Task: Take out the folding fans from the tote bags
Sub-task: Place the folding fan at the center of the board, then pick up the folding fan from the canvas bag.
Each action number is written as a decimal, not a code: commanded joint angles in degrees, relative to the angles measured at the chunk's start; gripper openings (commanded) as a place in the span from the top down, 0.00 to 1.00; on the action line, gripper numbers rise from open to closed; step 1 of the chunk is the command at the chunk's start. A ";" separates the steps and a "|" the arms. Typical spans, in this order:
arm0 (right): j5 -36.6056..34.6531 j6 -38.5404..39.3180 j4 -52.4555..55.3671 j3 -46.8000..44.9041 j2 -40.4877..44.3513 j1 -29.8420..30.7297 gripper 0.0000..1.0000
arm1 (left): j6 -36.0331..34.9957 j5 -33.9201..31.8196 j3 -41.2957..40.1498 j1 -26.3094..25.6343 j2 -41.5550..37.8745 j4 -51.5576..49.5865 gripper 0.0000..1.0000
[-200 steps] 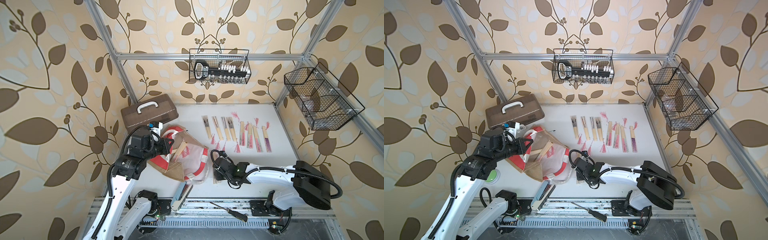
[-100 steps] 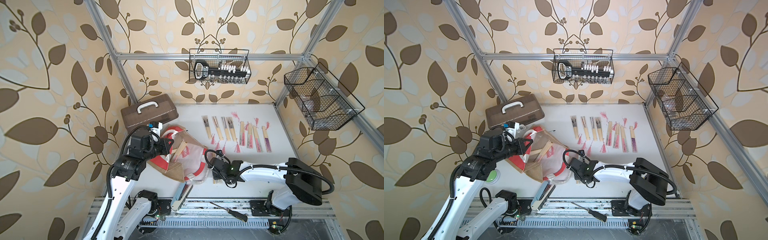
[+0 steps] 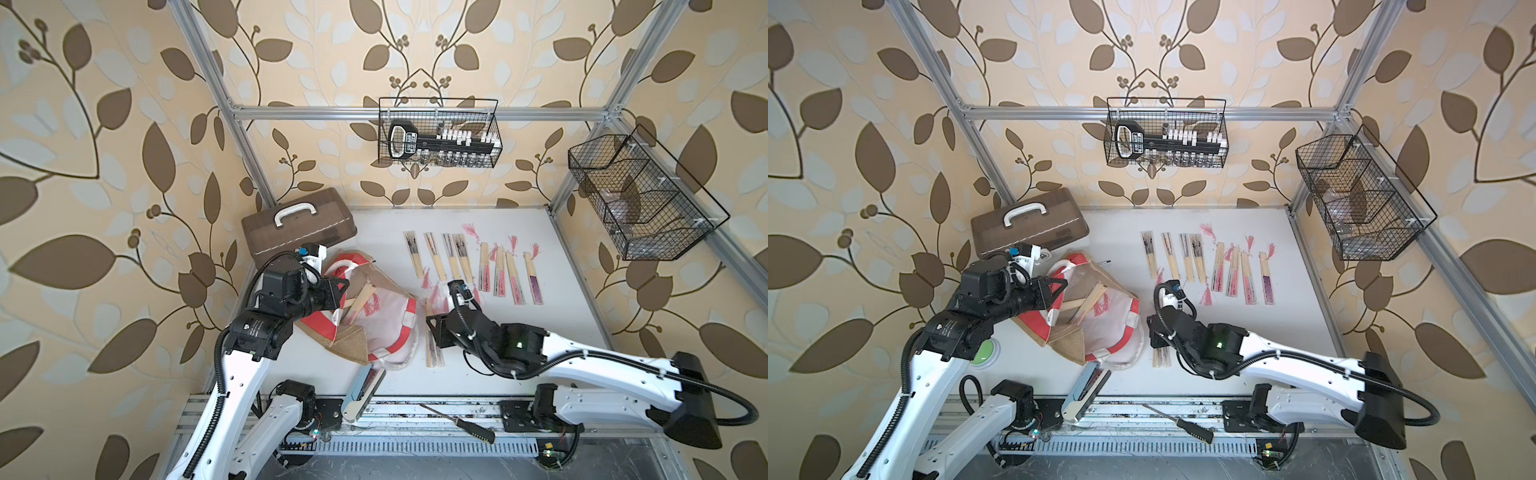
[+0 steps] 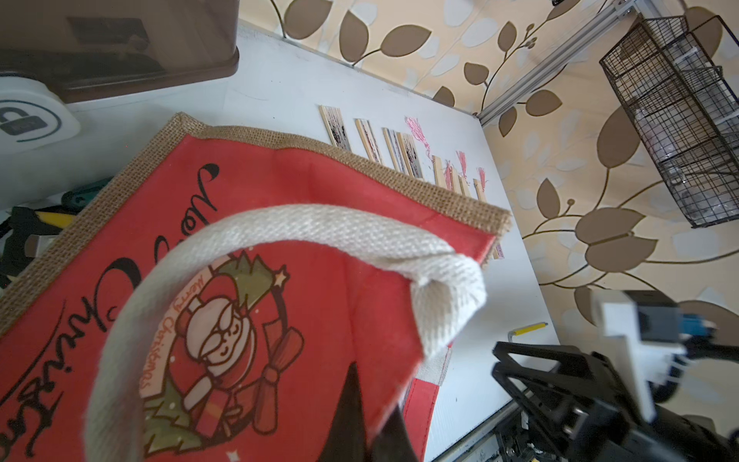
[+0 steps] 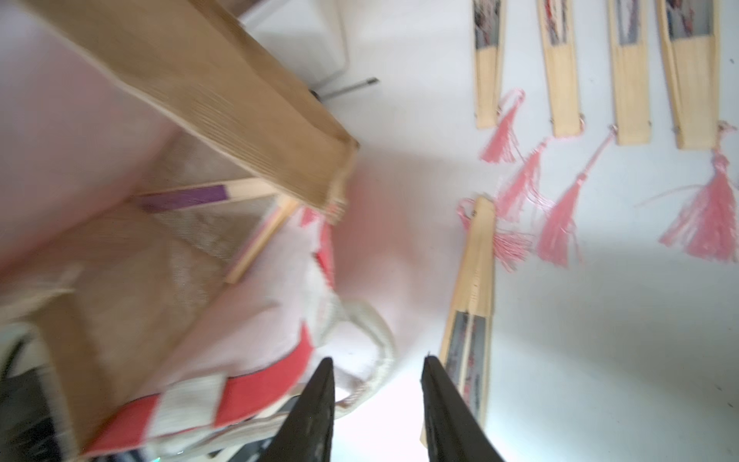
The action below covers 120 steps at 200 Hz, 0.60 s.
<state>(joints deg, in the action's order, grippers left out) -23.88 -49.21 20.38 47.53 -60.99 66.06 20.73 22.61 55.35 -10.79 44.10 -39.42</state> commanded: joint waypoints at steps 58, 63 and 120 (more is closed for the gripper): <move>0.12 -1.01 -24.16 4.24 -14.14 7.14 0.68 | -1.64 9.06 1.25 0.41 -0.07 5.14 1.00; 0.77 -0.73 -25.21 5.17 -16.37 7.39 0.68 | -1.78 9.45 1.33 0.40 0.00 5.14 1.00; -3.74 -7.21 -26.36 14.14 -33.16 9.36 0.68 | -3.77 10.52 1.29 0.33 -0.63 6.57 1.00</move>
<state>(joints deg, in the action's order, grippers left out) -23.97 -51.24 -4.21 58.63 -89.95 75.40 19.29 30.17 55.35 -10.79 44.69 -37.85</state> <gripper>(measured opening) 0.317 0.046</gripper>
